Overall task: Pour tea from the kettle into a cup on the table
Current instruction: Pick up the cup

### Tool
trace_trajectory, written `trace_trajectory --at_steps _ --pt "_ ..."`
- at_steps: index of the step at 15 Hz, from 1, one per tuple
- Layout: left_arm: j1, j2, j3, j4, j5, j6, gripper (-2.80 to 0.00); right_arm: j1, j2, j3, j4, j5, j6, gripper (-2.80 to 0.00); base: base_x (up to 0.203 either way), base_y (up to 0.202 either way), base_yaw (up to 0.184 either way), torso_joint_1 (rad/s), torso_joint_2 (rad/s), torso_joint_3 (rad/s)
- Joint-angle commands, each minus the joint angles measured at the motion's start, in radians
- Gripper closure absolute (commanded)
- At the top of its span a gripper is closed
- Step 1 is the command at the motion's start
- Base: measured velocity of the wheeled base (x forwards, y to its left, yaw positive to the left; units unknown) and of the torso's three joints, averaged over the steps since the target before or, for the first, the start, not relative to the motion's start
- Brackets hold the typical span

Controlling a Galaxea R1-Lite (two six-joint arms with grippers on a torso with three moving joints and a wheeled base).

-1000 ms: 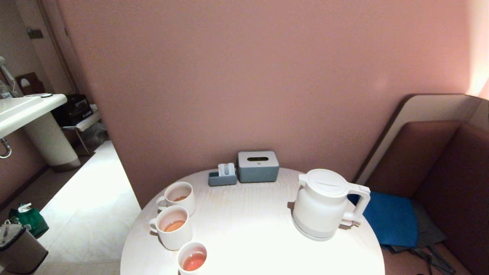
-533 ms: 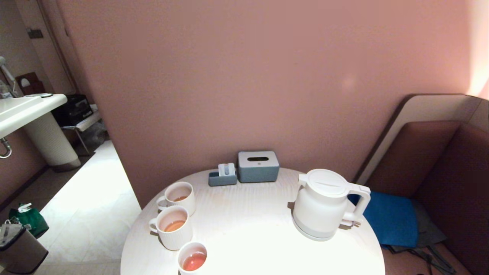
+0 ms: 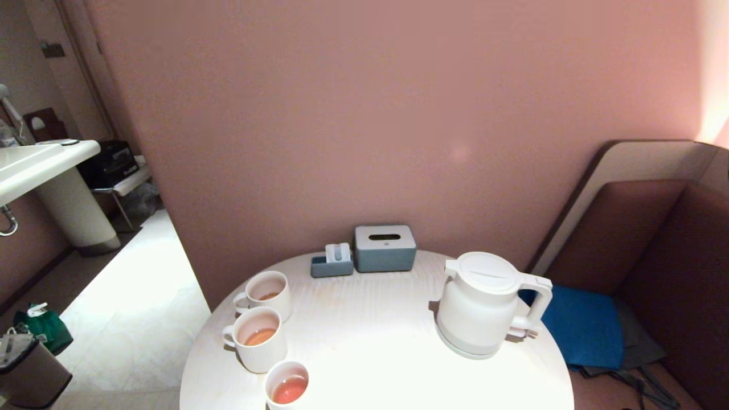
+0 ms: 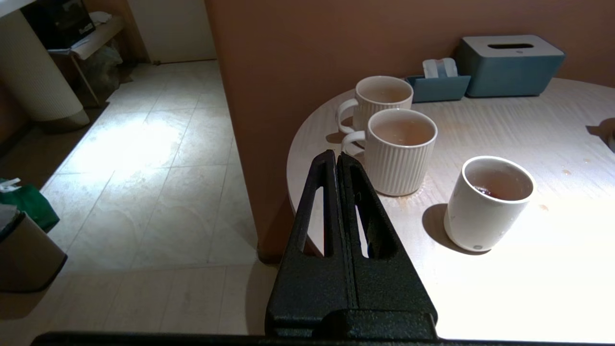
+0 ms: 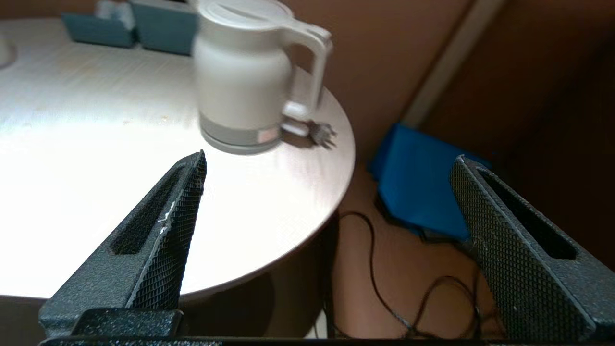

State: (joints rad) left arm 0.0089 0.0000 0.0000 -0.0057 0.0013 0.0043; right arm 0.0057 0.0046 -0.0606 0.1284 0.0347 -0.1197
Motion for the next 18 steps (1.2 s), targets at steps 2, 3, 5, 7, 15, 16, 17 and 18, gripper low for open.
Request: trace_trajectory --at_steps 2,3,5,7,15,16,17,18 --pt "0.0 0.002 0.0 0.0 0.0 0.0 0.0 0.0 -0.005 0.019 -0.01 0.009 -0.023 -2.8 0.0 0.0 0.0 0.0 0.0 0.0" --pt "0.0 0.002 0.0 0.0 0.0 0.0 0.0 0.0 -0.005 0.022 -0.02 0.006 -0.023 -2.8 0.0 0.0 0.0 0.0 0.0 0.0" --pt "0.0 0.002 0.0 0.0 0.0 0.0 0.0 0.0 -0.005 0.023 -0.026 0.004 0.001 -2.8 0.0 0.0 0.0 0.0 0.0 0.0" --pt "0.0 0.002 0.0 0.0 0.0 0.0 0.0 0.0 -0.005 0.022 -0.026 0.005 0.006 -2.8 0.0 0.0 0.0 0.0 0.0 0.0" --pt "0.0 0.002 0.0 0.0 0.0 0.0 0.0 0.0 -0.005 0.022 -0.027 -0.004 0.067 0.0 0.0 0.0 0.0 0.0 0.0 0.0" --pt "0.0 0.002 0.0 0.0 0.0 0.0 0.0 0.0 -0.005 0.021 -0.026 -0.004 0.084 0.0 0.0 0.0 0.0 0.0 0.0 0.0" --pt "0.0 0.002 0.0 0.0 0.0 0.0 0.0 0.0 -0.005 0.021 -0.026 -0.008 0.093 0.0 0.0 0.0 0.0 0.0 0.0 0.0" --pt "0.0 0.002 0.0 0.0 0.0 0.0 0.0 0.0 -0.005 0.021 -0.027 -0.016 0.099 0.0 0.0 0.0 0.0 0.0 0.0 0.0"
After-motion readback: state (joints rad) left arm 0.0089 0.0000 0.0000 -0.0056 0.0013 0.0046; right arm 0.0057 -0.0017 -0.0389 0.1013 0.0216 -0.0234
